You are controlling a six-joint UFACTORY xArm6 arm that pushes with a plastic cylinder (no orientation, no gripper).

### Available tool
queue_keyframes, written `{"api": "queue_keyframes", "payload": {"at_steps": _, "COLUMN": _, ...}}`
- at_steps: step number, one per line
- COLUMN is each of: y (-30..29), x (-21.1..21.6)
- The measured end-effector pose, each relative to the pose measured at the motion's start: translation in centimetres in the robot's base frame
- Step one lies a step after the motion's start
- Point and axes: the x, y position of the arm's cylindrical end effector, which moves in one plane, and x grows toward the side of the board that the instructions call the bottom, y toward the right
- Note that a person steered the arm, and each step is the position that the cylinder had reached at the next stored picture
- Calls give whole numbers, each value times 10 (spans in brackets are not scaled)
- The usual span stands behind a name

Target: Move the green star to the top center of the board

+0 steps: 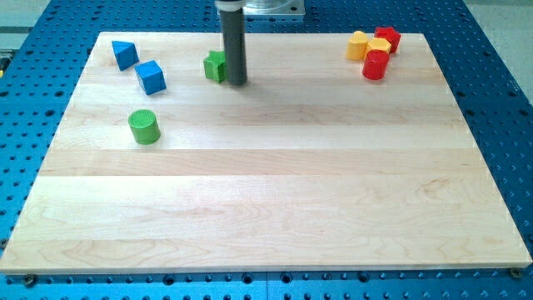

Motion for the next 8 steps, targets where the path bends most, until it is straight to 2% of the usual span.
{"api": "queue_keyframes", "payload": {"at_steps": 1, "y": -24, "x": 54}}
{"api": "queue_keyframes", "payload": {"at_steps": 2, "y": -59, "x": 22}}
{"api": "queue_keyframes", "payload": {"at_steps": 3, "y": -26, "x": -21}}
{"api": "queue_keyframes", "payload": {"at_steps": 4, "y": -7, "x": -25}}
{"api": "queue_keyframes", "payload": {"at_steps": 5, "y": -94, "x": -30}}
{"api": "queue_keyframes", "payload": {"at_steps": 7, "y": 2, "x": -66}}
{"api": "queue_keyframes", "payload": {"at_steps": 8, "y": -17, "x": -51}}
